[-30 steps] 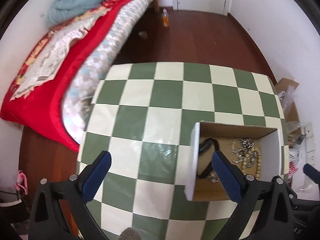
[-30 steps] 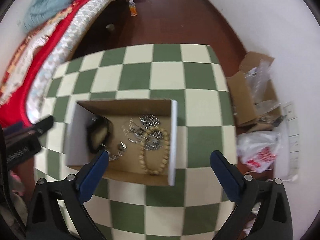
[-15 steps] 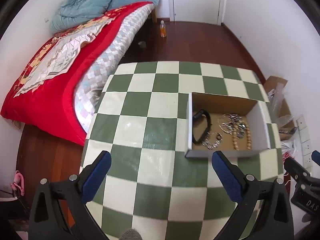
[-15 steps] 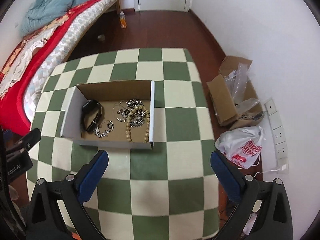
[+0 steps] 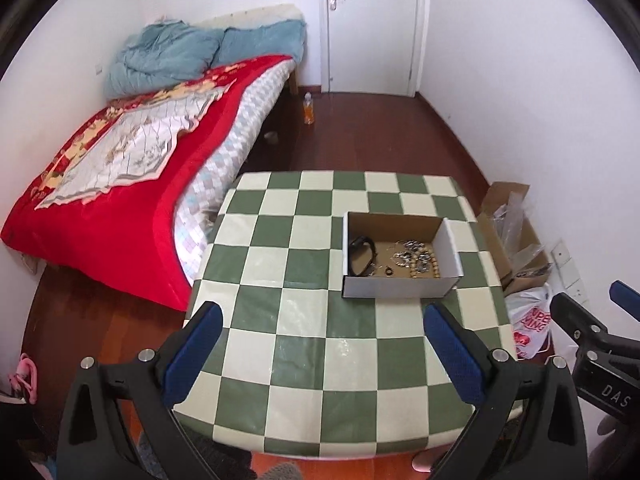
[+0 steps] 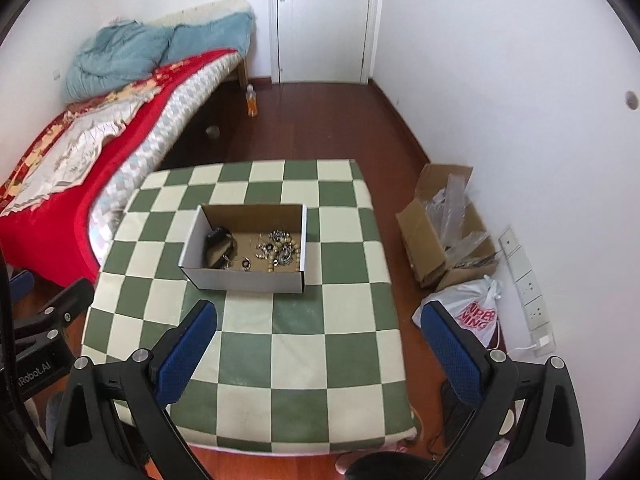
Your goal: Organize jewelry
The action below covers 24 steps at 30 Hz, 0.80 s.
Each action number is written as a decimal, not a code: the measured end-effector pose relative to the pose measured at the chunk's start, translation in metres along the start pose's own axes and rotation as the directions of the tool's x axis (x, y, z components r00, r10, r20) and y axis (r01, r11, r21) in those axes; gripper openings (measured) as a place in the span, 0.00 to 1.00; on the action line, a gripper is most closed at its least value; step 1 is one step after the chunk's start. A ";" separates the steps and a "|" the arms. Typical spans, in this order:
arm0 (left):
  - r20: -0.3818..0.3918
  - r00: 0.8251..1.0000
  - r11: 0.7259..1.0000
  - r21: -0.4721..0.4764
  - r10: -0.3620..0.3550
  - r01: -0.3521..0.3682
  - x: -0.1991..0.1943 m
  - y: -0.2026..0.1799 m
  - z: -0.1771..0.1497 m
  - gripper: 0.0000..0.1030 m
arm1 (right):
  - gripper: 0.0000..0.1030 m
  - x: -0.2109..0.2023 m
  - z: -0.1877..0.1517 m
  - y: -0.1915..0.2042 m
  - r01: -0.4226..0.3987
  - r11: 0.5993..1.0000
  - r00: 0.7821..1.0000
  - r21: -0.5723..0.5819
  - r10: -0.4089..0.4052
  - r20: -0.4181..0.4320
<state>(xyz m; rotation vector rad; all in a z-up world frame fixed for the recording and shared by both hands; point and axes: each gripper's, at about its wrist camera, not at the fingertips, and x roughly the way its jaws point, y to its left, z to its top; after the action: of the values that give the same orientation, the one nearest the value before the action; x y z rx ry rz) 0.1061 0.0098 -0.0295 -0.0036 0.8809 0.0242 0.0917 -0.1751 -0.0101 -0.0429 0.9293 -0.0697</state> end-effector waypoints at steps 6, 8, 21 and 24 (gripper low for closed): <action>0.041 0.999 1.000 0.011 -0.016 0.015 -0.044 0.001 0.002 0.99 | 1.00 -0.048 -0.003 -0.004 -0.005 1.000 0.999 0.006 0.005 0.048; 0.048 0.999 1.000 0.016 -0.018 0.017 -0.054 0.001 0.005 0.99 | 1.00 -0.060 -0.001 -0.005 -0.002 1.000 0.998 0.002 0.002 0.058; 0.050 0.999 1.000 -0.014 -0.009 0.009 -0.069 0.003 0.036 0.99 | 1.00 -0.086 0.037 0.002 0.010 0.999 0.996 -0.032 -0.007 0.085; 0.042 0.999 1.000 -0.011 0.001 0.000 -0.066 0.000 0.040 0.99 | 1.00 -0.083 0.045 0.004 0.020 0.999 0.996 -0.039 -0.017 0.087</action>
<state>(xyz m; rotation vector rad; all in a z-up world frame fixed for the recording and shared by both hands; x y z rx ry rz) 0.0948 0.0095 0.0466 -0.0129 0.8382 0.0291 0.0789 -0.1638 0.0826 -0.0907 0.8432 -0.0661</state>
